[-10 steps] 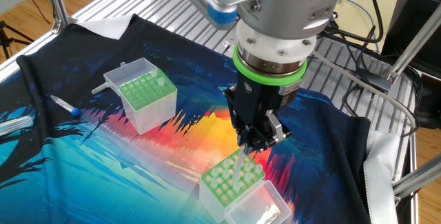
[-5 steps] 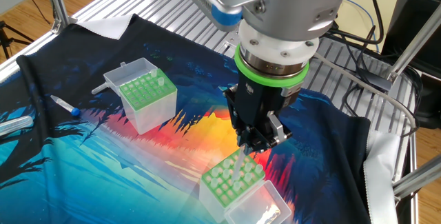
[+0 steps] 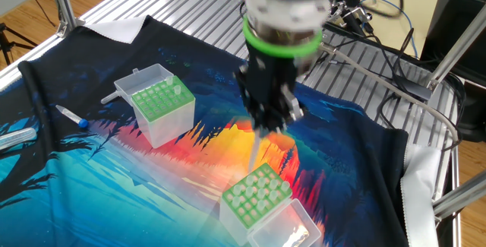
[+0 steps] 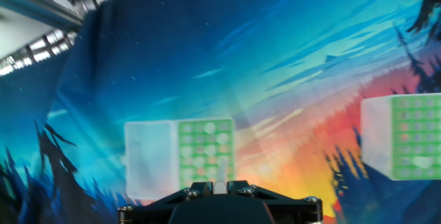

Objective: Transfer all large pipette tips from one holder to another

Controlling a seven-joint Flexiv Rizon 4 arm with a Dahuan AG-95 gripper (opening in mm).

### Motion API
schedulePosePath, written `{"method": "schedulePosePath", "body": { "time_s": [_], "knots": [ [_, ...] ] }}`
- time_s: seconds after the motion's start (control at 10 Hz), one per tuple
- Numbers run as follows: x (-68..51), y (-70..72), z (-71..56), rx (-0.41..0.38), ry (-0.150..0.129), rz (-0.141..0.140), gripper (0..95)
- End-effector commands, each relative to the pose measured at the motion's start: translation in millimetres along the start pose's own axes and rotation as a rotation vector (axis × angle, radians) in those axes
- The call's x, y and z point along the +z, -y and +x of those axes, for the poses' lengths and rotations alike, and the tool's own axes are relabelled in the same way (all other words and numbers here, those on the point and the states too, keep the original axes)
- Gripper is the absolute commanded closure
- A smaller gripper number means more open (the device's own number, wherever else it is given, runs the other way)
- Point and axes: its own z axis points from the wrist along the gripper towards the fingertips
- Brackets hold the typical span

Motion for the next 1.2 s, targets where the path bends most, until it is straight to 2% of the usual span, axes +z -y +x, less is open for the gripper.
{"method": "schedulePosePath", "body": {
  "time_s": [0.1, 0.3, 0.5, 1.2],
  "knots": [
    [-3.5, 23.6, 6.6, -0.043, -0.008, 0.002, 95.0],
    [-5.2, 44.8, 10.2, -0.076, -0.007, 0.0, 95.0],
    [-6.1, 46.9, 7.1, -0.087, -0.005, 0.008, 95.0],
    [-6.0, 47.2, 5.7, -0.058, -0.01, -0.007, 95.0]
  ]
}}
